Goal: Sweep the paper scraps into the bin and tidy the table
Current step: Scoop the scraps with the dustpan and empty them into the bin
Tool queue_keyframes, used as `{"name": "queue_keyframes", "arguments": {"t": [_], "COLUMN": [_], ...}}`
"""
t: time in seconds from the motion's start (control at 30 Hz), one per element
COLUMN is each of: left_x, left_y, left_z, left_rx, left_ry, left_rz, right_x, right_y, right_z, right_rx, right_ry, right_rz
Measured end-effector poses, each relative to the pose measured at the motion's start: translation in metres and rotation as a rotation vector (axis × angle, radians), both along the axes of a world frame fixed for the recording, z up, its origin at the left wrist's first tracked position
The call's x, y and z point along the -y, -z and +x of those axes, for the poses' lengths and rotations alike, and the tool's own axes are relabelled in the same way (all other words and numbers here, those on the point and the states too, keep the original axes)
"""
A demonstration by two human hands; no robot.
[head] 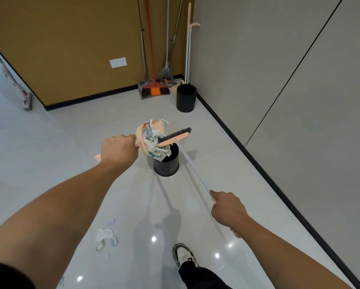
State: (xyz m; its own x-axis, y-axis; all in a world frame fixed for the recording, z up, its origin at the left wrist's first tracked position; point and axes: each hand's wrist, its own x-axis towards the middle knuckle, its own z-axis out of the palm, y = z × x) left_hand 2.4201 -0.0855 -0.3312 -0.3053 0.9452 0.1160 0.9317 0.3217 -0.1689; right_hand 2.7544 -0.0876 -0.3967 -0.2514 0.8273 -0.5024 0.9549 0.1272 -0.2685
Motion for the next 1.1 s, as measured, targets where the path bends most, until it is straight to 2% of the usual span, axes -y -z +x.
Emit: {"name": "queue_keyframes", "arguments": {"t": [0.3,0.7,1.1], "left_x": [0.002,0.001,0.01], "left_y": [-0.002,-0.004,-0.006], "left_z": [0.004,0.0,-0.008], "left_rx": [-0.06,-0.117,-0.083], "left_ry": [0.073,0.079,0.078], "left_rz": [-0.112,-0.113,-0.108], "right_x": [0.0,0.001,-0.002], "right_y": [-0.005,-0.007,-0.011], "right_z": [-0.001,-0.003,-0.007], "right_rx": [0.008,0.059,-0.057], "right_ry": [0.014,-0.014,0.12], "right_rz": [0.048,0.091,0.097]}}
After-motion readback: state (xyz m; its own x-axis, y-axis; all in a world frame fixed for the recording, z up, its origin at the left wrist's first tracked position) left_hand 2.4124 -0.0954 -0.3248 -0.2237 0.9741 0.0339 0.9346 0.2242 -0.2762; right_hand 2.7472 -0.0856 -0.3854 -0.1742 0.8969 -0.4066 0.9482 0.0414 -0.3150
